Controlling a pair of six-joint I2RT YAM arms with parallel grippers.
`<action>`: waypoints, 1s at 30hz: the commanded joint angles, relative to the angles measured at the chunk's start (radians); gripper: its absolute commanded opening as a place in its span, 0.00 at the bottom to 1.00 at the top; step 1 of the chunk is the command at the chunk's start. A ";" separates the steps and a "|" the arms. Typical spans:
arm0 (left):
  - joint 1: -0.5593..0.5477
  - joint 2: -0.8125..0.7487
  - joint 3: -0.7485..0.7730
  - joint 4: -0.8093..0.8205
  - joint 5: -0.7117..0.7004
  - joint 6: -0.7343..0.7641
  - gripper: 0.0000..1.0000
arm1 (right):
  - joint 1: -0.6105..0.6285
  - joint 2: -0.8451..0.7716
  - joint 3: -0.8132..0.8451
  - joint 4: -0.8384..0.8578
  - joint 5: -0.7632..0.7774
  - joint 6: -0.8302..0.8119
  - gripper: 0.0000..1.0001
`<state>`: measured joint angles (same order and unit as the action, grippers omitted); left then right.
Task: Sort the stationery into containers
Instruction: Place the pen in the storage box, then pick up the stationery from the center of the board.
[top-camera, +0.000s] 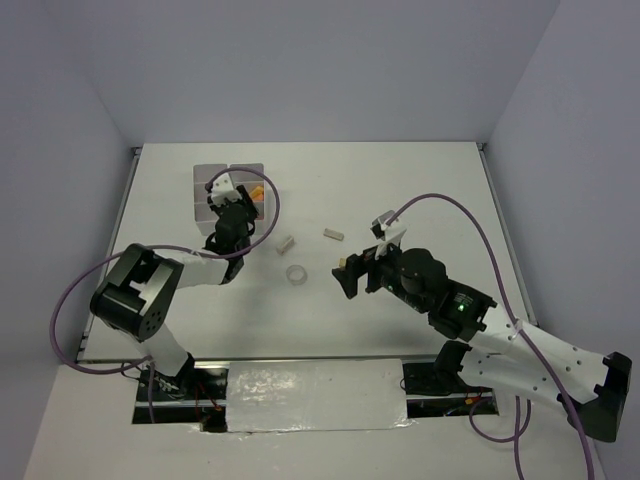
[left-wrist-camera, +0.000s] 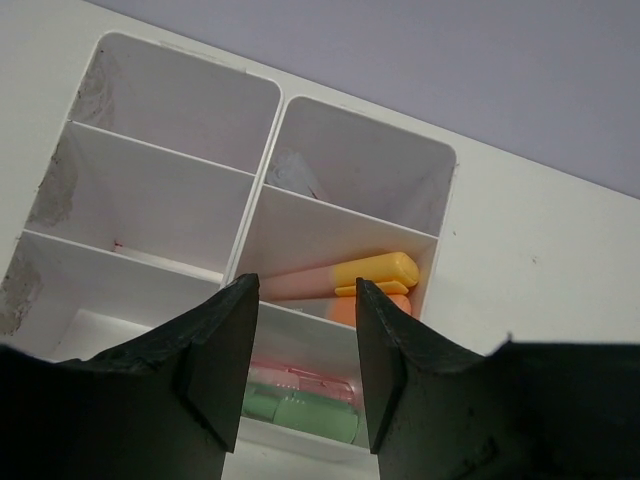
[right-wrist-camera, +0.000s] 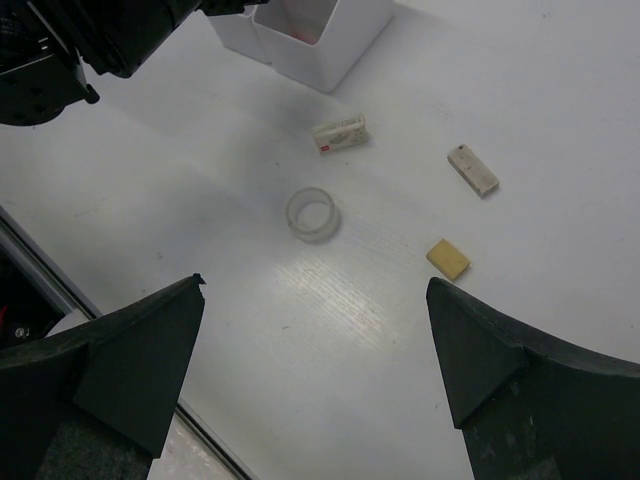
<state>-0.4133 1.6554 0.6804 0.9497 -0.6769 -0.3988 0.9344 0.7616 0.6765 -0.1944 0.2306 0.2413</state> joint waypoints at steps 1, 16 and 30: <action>0.008 -0.034 -0.002 0.051 -0.015 -0.015 0.56 | -0.006 -0.021 -0.006 0.033 -0.017 -0.004 1.00; -0.028 -0.379 0.222 -0.940 0.287 -0.201 0.99 | -0.101 0.068 -0.023 0.036 -0.066 0.084 1.00; -0.387 -0.120 0.375 -1.309 0.258 -0.328 0.99 | -0.123 -0.070 0.006 -0.122 0.003 0.153 1.00</action>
<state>-0.7616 1.4818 1.0302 -0.3077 -0.4458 -0.6945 0.8173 0.7425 0.6617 -0.2913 0.2214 0.3744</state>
